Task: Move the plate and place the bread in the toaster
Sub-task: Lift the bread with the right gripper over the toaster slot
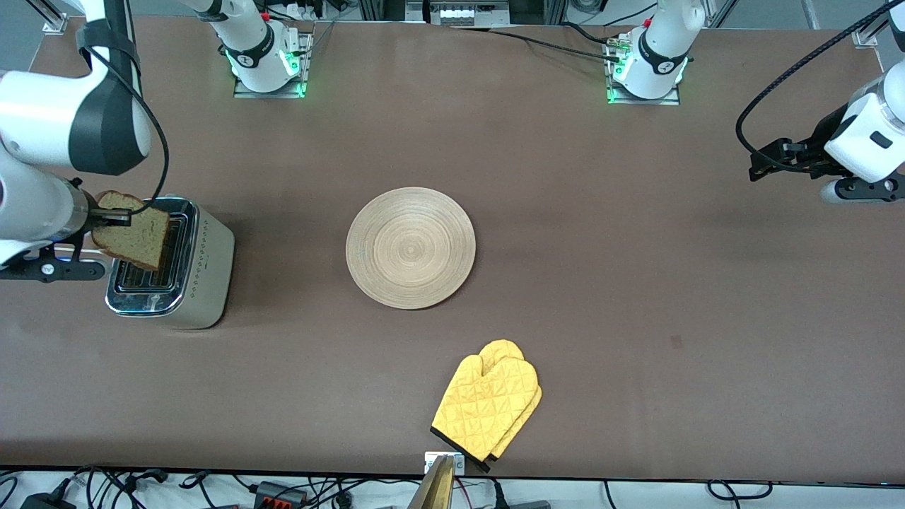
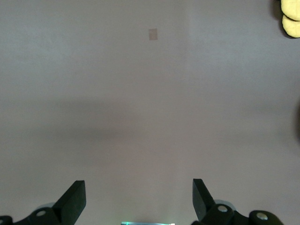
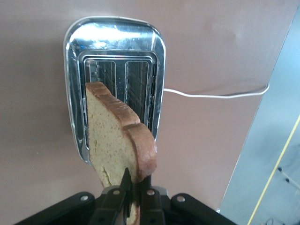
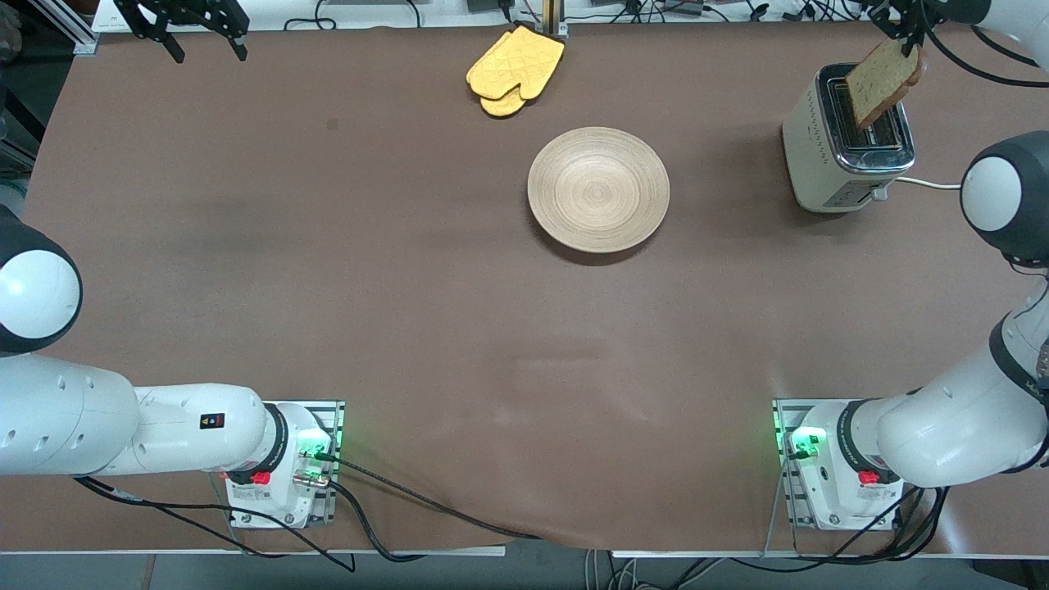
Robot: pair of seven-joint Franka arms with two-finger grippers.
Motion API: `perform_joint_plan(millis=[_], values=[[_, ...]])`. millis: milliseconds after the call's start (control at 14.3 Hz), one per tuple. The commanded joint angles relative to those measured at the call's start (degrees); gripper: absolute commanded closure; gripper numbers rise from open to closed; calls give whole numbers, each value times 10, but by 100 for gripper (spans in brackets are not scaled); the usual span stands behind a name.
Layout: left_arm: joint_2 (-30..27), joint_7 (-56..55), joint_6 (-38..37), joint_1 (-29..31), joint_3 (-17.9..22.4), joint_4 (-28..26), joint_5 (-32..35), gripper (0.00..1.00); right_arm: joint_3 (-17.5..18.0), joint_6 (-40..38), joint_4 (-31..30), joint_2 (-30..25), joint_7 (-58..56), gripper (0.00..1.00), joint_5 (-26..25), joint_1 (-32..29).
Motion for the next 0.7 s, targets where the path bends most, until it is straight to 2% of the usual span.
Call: perform_joint_plan(millis=[0,631], values=[[-5,-12,4,0,-5,11,-2,0,1,3,-6,24,20,100,-12,-8],[-4,-12,-10,-3,-6,31,-8,0,2,27,-14,40,19,100,-20,-10]])
